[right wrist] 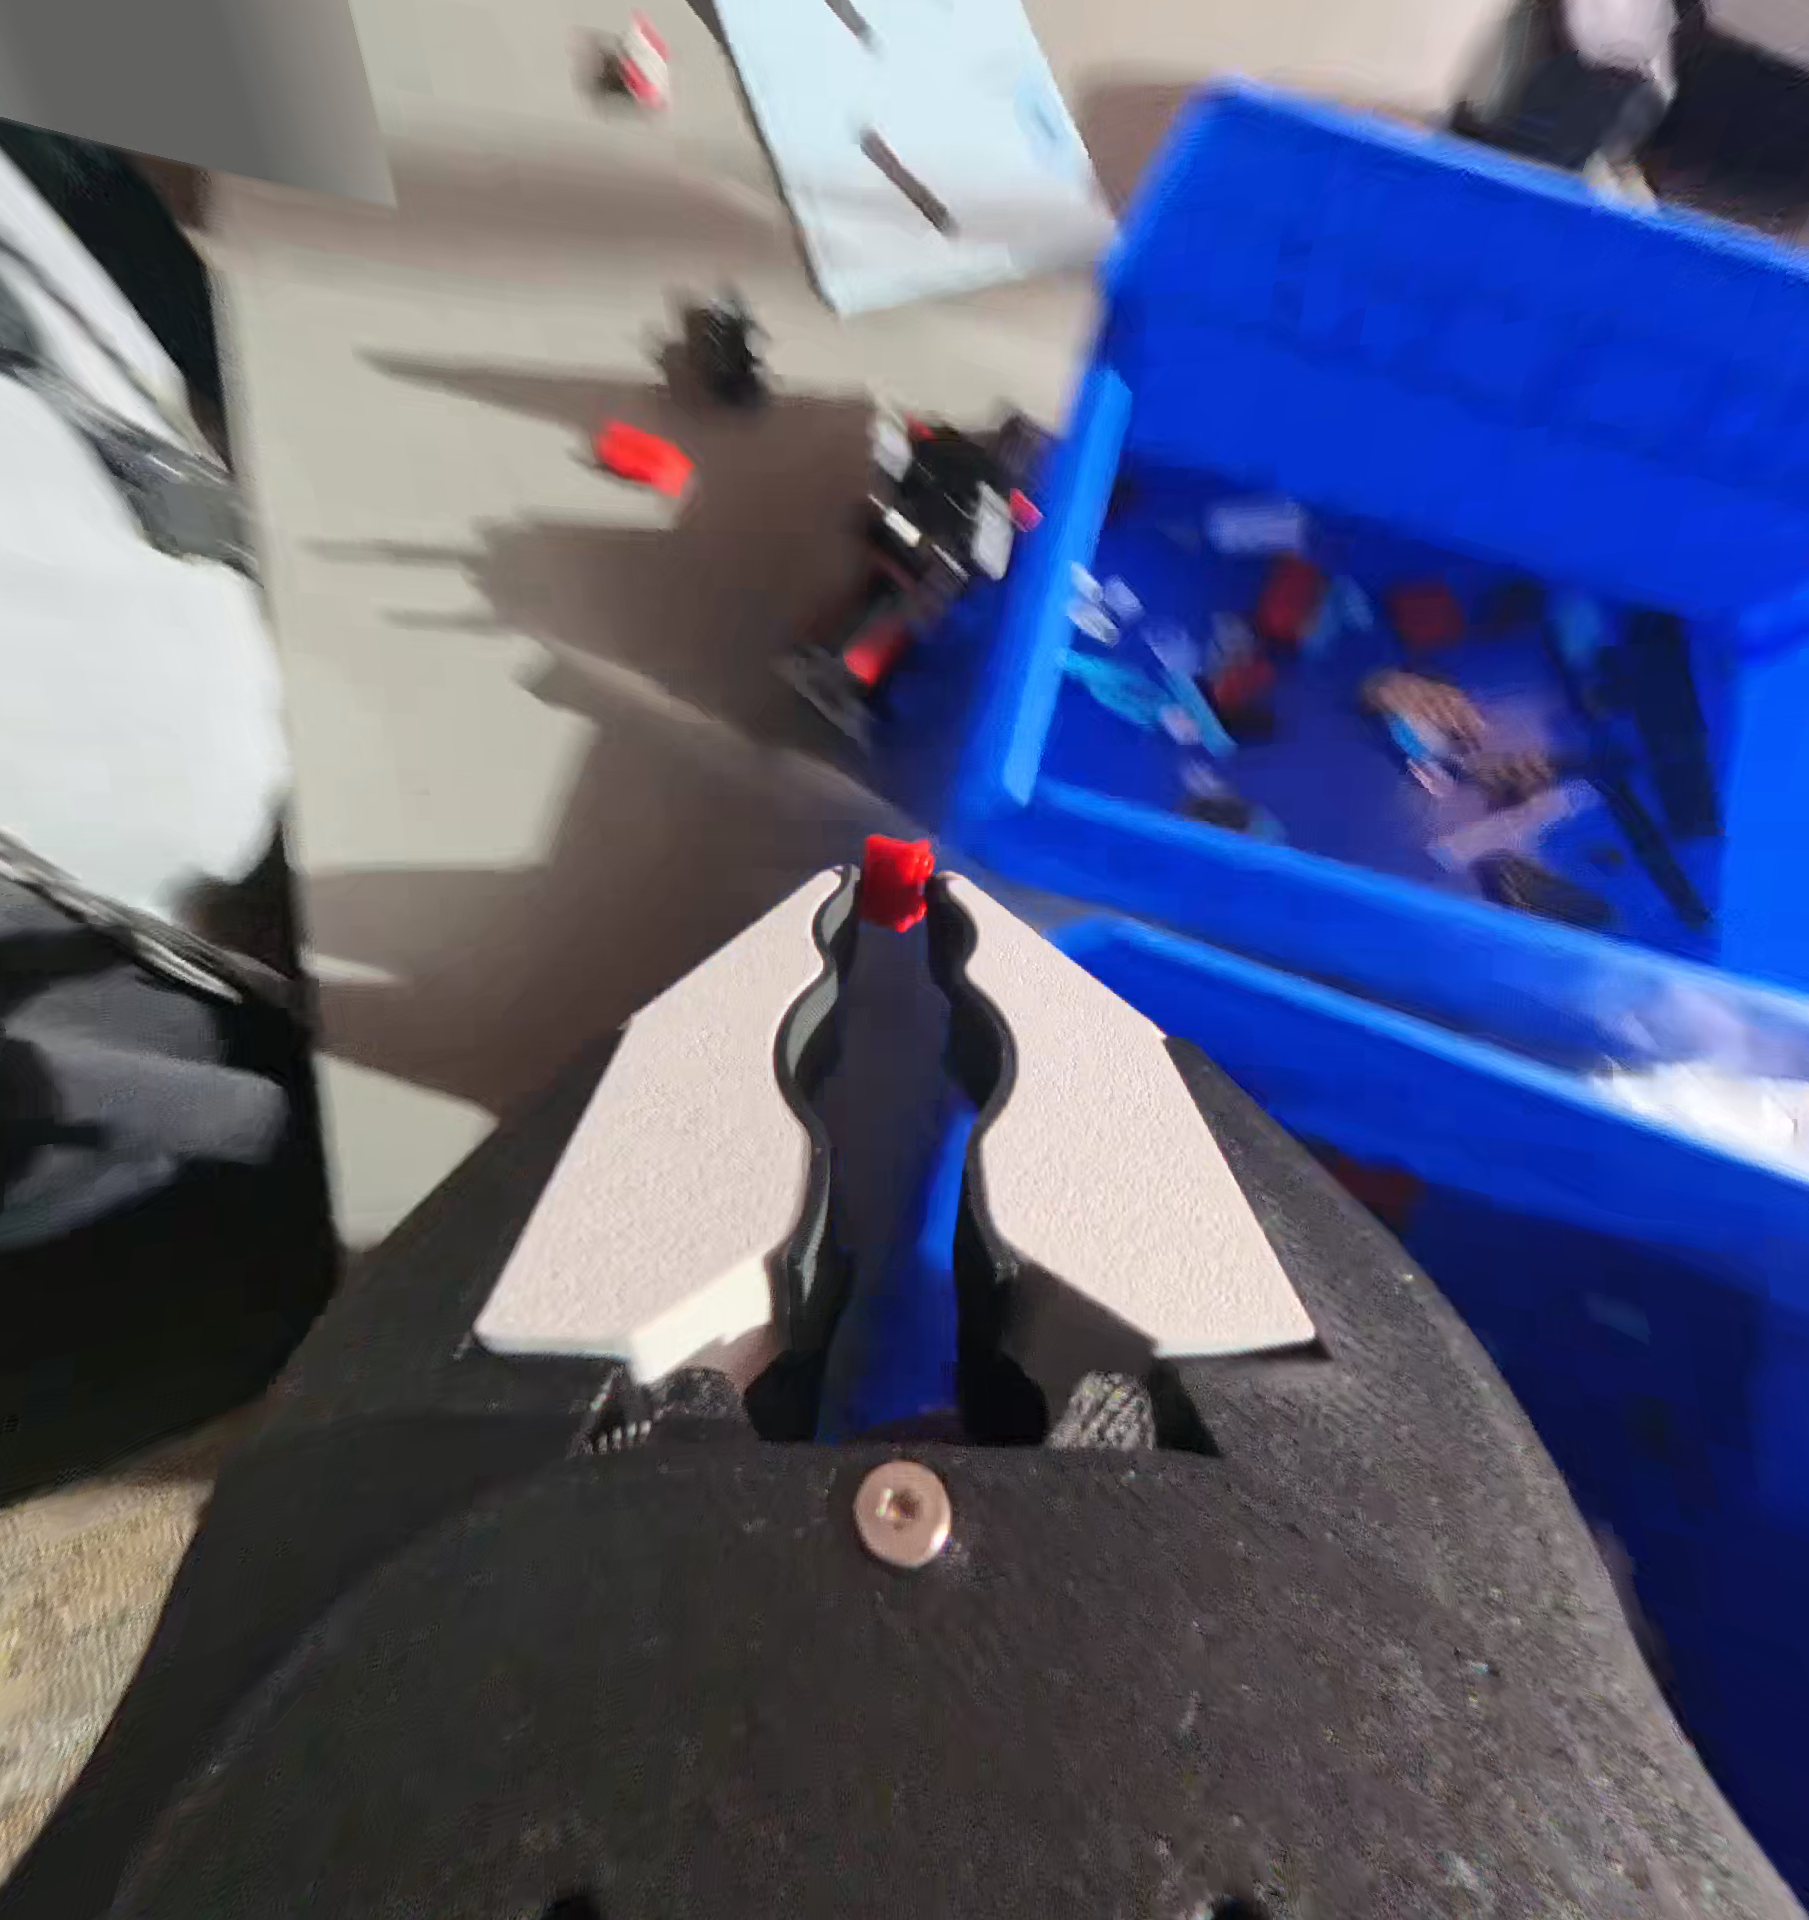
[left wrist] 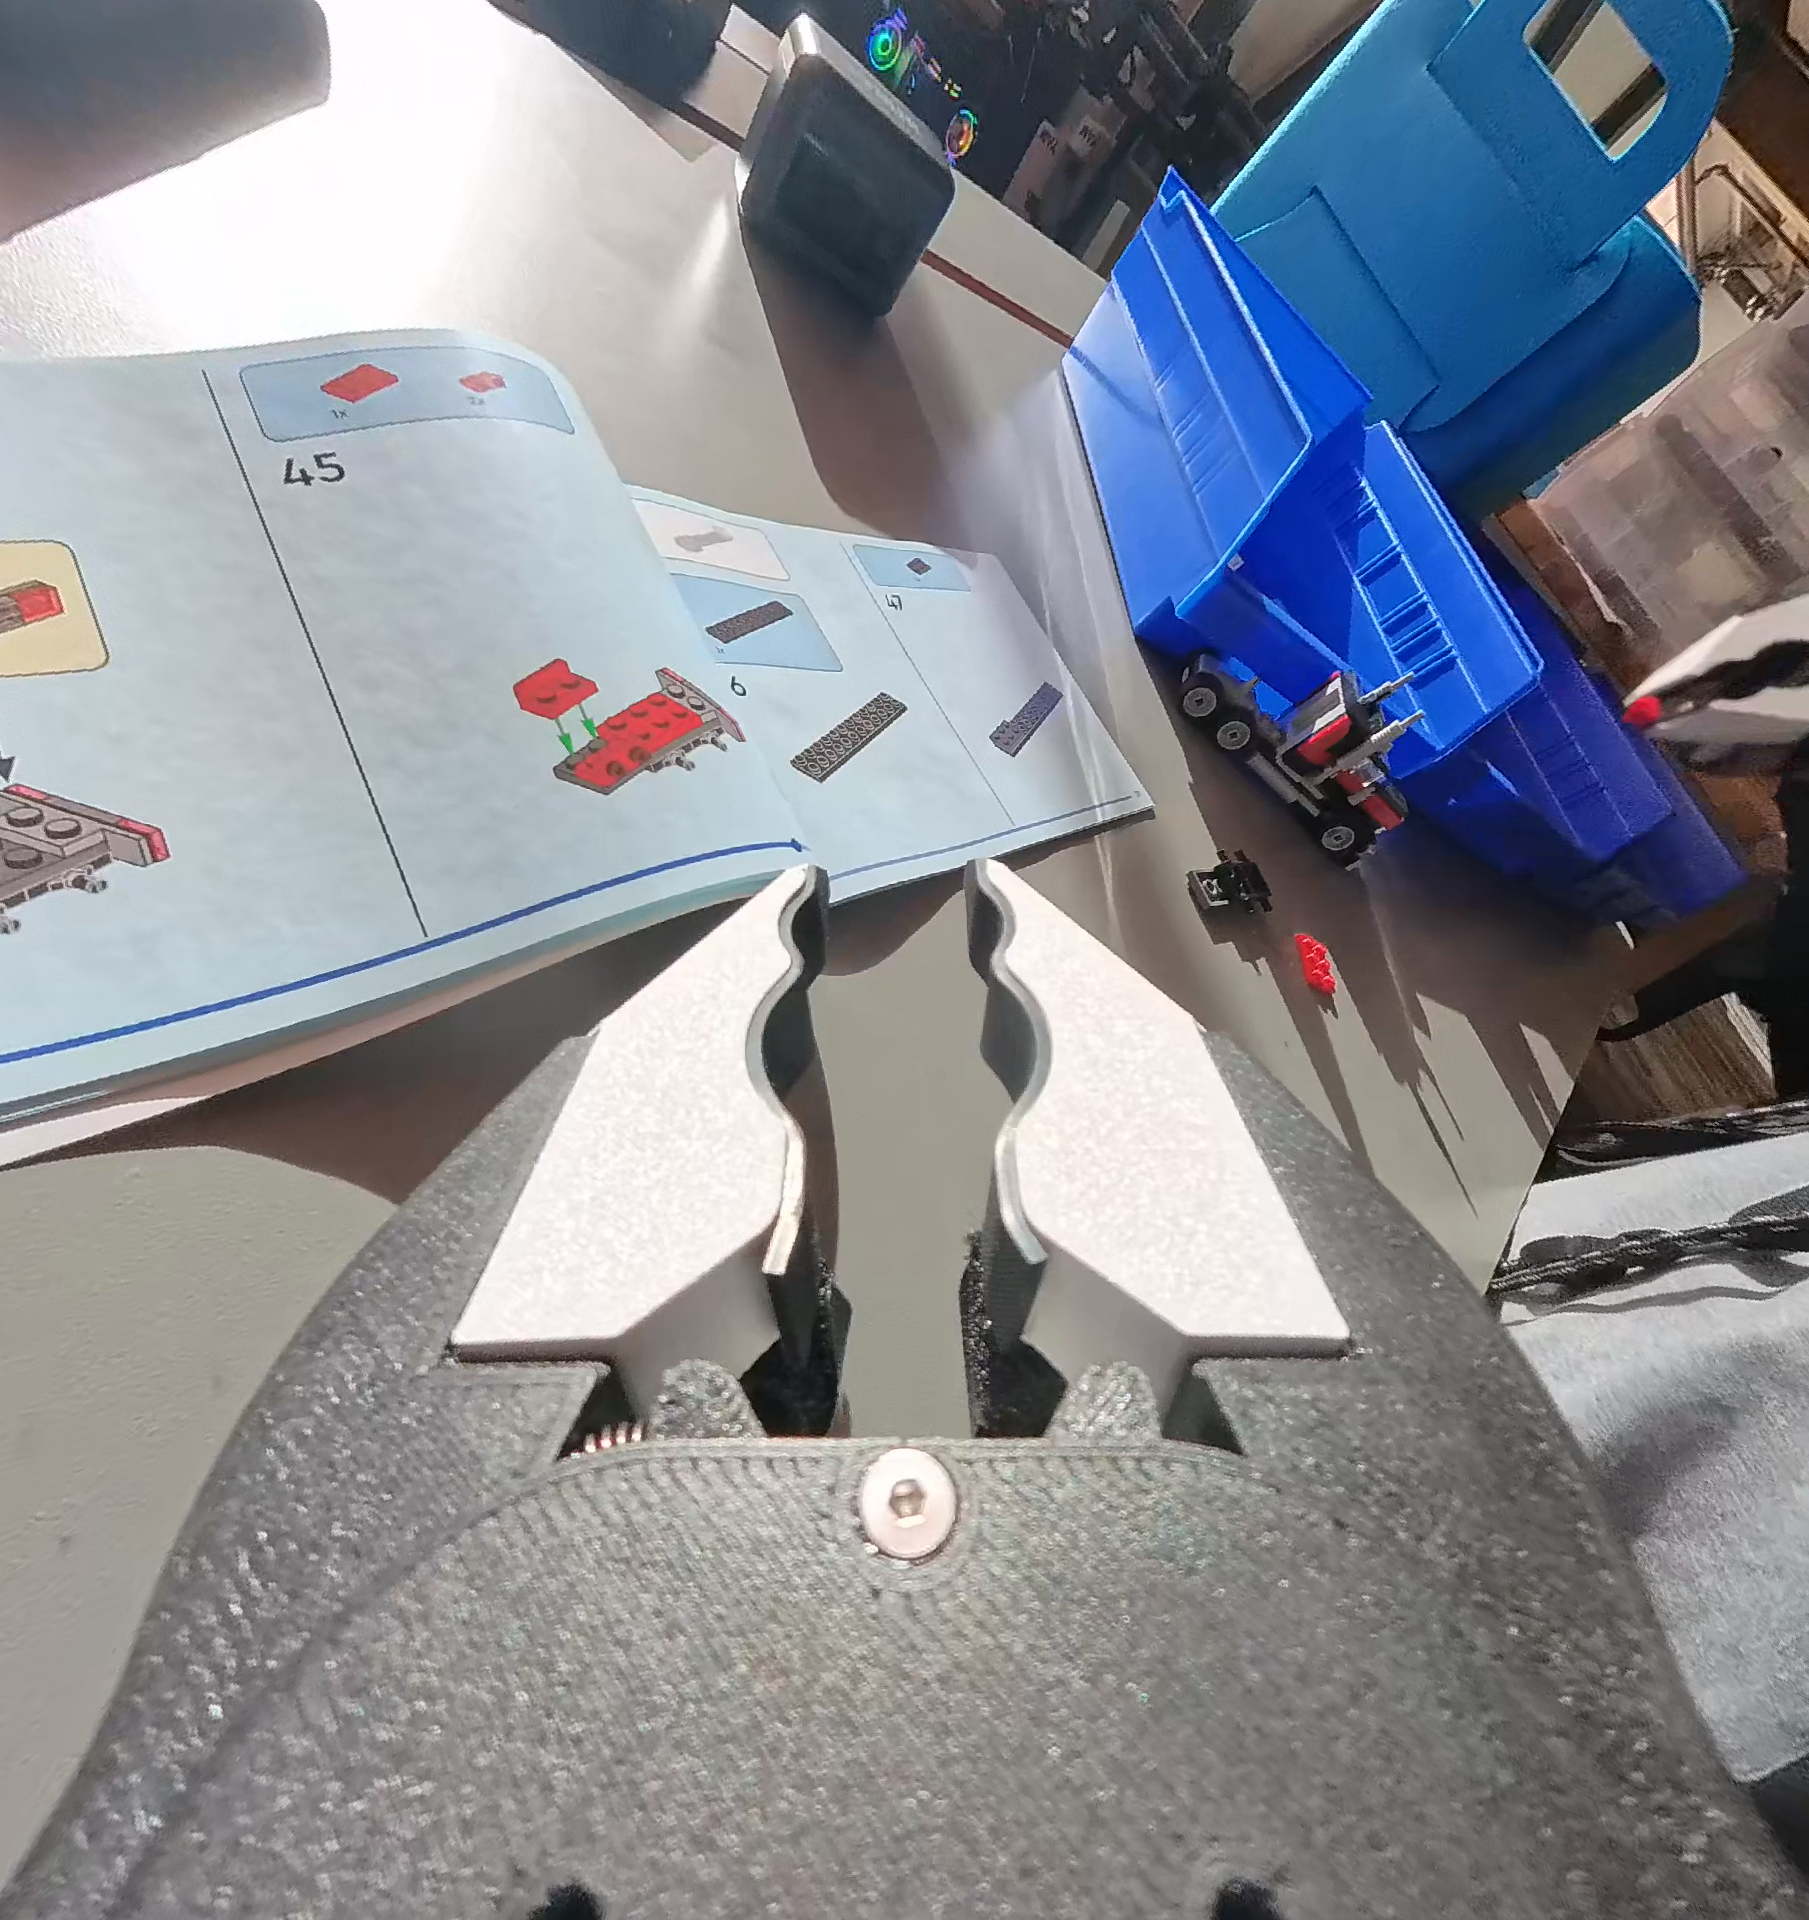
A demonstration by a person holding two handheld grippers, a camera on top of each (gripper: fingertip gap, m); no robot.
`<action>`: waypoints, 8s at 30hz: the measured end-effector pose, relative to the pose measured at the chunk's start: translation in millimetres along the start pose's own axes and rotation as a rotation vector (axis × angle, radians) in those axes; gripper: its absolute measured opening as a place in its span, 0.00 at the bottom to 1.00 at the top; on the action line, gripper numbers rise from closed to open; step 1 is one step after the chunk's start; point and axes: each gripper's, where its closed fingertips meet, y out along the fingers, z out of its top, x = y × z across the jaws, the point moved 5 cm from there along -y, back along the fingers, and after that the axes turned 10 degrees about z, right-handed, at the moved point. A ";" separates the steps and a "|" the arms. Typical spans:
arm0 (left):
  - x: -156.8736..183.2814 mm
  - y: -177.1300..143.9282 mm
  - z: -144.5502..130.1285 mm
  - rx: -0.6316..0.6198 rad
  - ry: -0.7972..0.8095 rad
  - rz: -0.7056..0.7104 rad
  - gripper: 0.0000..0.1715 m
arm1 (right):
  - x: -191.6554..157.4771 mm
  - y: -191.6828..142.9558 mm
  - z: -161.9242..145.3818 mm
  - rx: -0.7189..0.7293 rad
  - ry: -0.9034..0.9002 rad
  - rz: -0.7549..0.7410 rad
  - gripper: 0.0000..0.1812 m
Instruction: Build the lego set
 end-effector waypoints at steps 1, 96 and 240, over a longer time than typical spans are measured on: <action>-0.1 0.2 0.0 -0.001 -0.001 0.000 0.16 | -17.4 14.5 8.8 0.043 -0.008 0.043 0.09; -2.7 -3.4 -0.5 0.022 -0.016 0.037 0.16 | 152.0 22.3 -116.7 -0.309 0.132 -0.169 0.15; 139.3 47.1 -40.1 -0.033 0.361 -0.340 0.13 | -18.2 228.3 81.9 0.054 0.122 -0.113 0.21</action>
